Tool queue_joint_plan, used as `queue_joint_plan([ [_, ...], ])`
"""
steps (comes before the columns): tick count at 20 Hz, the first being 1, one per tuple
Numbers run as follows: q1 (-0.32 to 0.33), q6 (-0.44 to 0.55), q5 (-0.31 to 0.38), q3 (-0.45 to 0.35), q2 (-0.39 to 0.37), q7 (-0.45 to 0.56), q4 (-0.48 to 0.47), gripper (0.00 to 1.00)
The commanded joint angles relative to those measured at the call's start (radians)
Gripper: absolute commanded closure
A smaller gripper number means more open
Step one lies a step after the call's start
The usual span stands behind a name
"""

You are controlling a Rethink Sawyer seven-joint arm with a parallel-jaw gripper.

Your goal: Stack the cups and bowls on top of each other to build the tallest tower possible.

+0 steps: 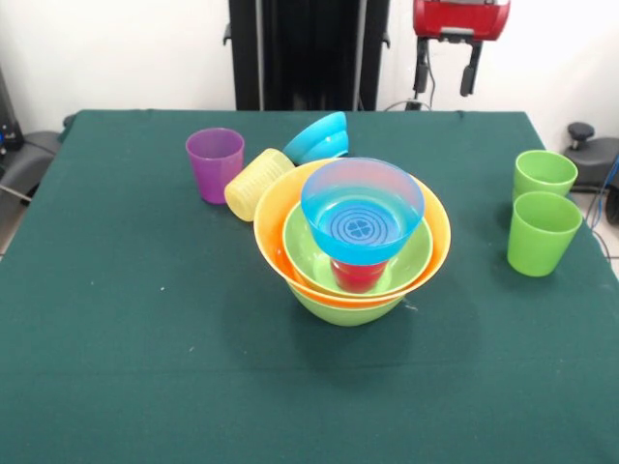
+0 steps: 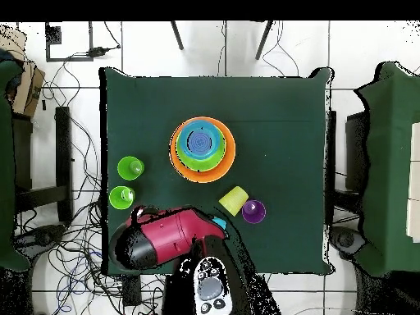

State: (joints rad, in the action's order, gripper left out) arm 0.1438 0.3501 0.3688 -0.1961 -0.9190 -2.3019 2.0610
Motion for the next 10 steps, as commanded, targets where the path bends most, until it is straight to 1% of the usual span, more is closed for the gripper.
queue_joint_plan([
  [1, -0.027, -0.075, -0.021, 0.016, 0.082, -0.127, -0.003, 0.00],
  [4, -0.042, -0.087, -0.027, 0.030, 0.105, -0.137, -0.016, 0.00],
  [10, -0.100, -0.124, -0.051, 0.070, 0.146, -0.169, -0.030, 0.00],
])
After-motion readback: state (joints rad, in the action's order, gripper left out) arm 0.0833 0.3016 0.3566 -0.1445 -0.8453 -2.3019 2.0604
